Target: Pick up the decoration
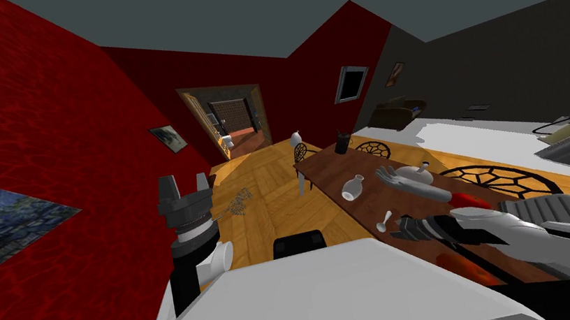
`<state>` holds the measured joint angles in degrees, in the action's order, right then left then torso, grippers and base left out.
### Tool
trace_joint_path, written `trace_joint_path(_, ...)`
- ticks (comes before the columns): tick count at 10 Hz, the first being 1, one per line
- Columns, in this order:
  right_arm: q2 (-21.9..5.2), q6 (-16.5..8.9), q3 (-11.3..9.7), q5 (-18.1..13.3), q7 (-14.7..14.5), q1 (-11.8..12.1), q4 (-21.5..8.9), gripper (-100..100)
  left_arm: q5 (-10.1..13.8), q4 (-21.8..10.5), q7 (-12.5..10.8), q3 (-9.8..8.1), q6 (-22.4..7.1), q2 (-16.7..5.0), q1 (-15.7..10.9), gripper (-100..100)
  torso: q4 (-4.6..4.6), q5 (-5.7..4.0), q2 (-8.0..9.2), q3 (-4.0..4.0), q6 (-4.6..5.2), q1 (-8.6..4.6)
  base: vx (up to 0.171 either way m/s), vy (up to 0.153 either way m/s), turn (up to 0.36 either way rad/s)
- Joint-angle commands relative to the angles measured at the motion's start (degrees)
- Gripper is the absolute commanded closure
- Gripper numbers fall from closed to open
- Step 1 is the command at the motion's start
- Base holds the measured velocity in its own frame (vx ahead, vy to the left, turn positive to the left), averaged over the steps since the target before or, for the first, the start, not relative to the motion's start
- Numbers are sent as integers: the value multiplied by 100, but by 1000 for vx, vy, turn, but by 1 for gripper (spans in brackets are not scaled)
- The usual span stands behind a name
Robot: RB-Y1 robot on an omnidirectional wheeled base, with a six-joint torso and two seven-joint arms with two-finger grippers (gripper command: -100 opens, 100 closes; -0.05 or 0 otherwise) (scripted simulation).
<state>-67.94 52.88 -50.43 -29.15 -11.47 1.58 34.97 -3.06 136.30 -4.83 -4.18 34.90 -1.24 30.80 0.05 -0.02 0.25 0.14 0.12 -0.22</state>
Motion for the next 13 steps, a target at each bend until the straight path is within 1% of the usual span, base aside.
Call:
trace_joint_path(1,-6,64,-60,-17,-69,-10,-282,-100,0,0,0,0,0,0,0,0,0,0,0,0,0,0,14,-80,34)
trace_joint_path(3,-6,64,-60,-17,-69,-10,-282,-100,0,0,0,0,0,0,0,0,0,-1,-2,-1,0,10,9,-22,-2)
trace_joint_path(4,-93,13,-177,-47,-92,45,-469,-100,0,0,0,0,0,1,0,0,0,2,-1,0,-1,24,16,-55,66)
trace_joint_path(5,-93,13,-177,-47,-92,45,-469,-100,0,0,0,0,0,0,0,0,0,2,-2,-1,-1,10,11,-79,39)
trace_joint_path(6,-160,-40,-280,-72,-111,99,-631,-100,0,0,0,0,0,0,0,0,0,-2,-3,-2,-1,2,-4,-119,52)
trace_joint_path(8,-160,-40,-280,-72,-111,99,-631,-100,0,0,0,0,0,0,0,0,0,-5,-1,0,0,-12,18,-80,13)
trace_joint_path(9,-225,-139,-441,-113,-138,198,-869,-100,0,0,0,0,0,0,0,0,-1,-3,-5,-3,0,6,32,-144,64)
trace_joint_path(10,-225,-139,-441,-113,-138,198,-544,-100,0,0,0,-1,0,-1,0,0,-1,-3,-7,-4,0,-21,23,-180,42)
trace_joint_path(11,-225,-139,-441,-113,-138,198,-630,-100,0,0,0,-1,0,-1,0,0,-1,-12,-8,-4,-2,-34,11,-111,4)
trace_joint_path(12,-225,-139,-441,-113,-138,198,-804,-100,0,0,0,-1,0,0,0,0,-1,-9,-5,-3,-1,-18,3,-37,-3)
trace_joint_path(13,-225,-139,-441,-113,-138,198,-869,-100,0,0,0,0,0,0,0,0,0,-3,-1,-1,0,8,0,6,-8)
